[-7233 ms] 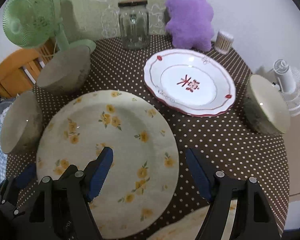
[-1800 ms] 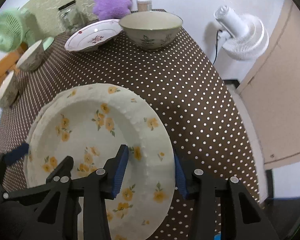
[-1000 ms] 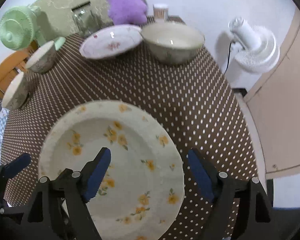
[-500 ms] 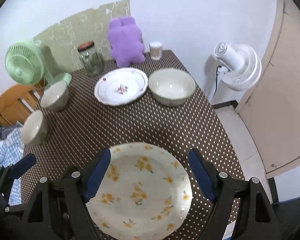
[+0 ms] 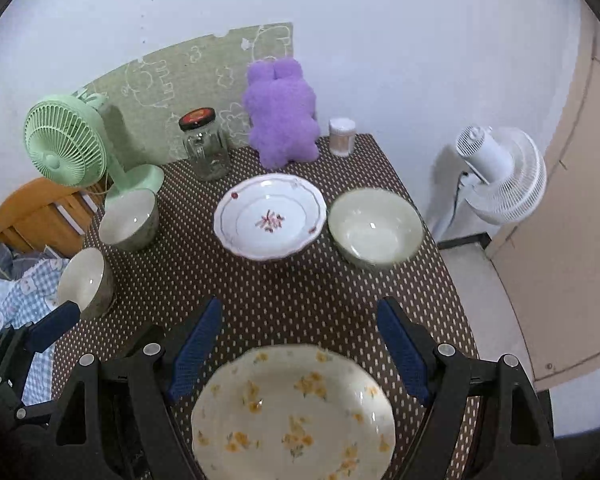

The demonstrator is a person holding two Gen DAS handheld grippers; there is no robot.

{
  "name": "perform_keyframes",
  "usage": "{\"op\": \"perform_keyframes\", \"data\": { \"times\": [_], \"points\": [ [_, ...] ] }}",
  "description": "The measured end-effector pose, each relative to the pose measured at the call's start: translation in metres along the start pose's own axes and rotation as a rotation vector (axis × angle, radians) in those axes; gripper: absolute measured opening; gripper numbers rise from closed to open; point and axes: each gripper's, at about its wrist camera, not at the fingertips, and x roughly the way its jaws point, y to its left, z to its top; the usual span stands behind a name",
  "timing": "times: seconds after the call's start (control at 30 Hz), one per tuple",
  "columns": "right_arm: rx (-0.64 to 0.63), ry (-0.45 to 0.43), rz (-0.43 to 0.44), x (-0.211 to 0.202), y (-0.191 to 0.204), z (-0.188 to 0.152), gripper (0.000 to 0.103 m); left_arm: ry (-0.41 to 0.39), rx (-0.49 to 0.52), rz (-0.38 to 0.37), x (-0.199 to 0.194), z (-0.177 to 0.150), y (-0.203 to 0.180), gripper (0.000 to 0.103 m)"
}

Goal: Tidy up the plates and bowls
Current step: 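Withdraw both grippers and move toward the white red-rimmed plate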

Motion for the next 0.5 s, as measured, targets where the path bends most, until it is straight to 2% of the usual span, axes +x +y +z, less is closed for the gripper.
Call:
{"op": "perform_keyframes", "data": {
  "times": [0.5],
  "points": [
    [-0.087, 0.015, 0.086, 0.082, -0.013, 0.063, 0.079, 0.021, -0.083, 0.097, 0.071, 0.051, -0.017, 0.080]
  ]
}}
